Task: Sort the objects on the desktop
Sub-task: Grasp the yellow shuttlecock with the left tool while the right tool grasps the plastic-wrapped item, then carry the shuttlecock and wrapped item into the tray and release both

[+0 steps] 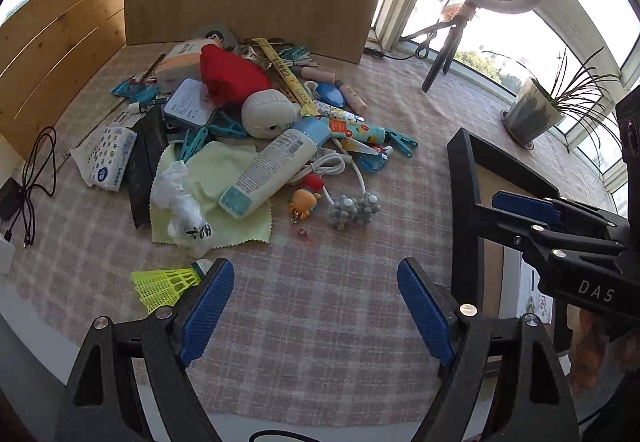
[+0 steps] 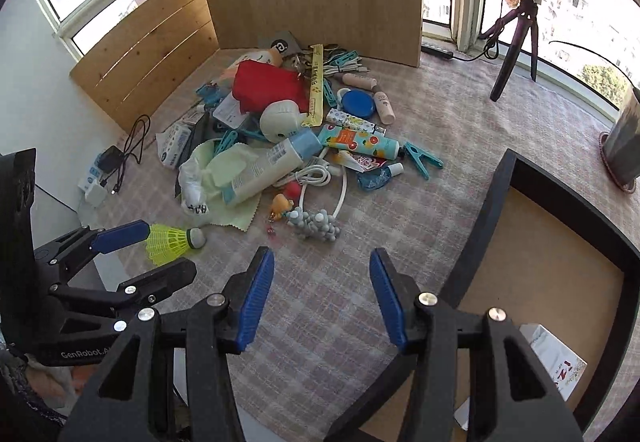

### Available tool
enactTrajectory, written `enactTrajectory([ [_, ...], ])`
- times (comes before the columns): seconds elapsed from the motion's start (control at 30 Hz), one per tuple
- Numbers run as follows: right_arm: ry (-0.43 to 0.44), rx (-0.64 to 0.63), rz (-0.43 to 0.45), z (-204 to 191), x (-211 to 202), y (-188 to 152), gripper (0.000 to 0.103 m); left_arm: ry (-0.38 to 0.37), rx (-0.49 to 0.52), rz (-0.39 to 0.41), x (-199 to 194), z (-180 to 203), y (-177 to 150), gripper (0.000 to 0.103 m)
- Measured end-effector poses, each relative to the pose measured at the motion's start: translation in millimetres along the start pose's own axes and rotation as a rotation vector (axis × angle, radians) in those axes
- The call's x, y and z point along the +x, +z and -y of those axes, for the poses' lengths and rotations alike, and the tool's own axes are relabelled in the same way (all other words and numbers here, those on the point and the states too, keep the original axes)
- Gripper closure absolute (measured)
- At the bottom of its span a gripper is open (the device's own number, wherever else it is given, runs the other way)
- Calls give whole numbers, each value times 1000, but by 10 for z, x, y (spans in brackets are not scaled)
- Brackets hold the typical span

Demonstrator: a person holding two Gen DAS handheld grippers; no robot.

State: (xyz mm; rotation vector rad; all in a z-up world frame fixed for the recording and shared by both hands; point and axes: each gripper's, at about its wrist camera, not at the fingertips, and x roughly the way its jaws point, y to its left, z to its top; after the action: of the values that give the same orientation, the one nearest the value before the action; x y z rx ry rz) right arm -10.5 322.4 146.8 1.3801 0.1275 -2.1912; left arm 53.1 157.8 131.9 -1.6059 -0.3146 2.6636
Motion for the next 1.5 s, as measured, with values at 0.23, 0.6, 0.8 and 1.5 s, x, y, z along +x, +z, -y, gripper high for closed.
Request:
enactTrajectory([
  [0.23,78,-109,-71,-671,562,270,53,105,-139,-25,21,-812,-241,21],
  [0.6,140,-176,-198,-1291,1295,550,54,112,-211,-89,245,-1206,-418,41],
  [0.8,136,-181,-254,-1405,1586,640,53,87,-214,-119,409,-1223,-389,52],
  [1.5,158,-150,-283,-1381,1709,618,75,-23,-249,-145,573,-1116,-318,91],
])
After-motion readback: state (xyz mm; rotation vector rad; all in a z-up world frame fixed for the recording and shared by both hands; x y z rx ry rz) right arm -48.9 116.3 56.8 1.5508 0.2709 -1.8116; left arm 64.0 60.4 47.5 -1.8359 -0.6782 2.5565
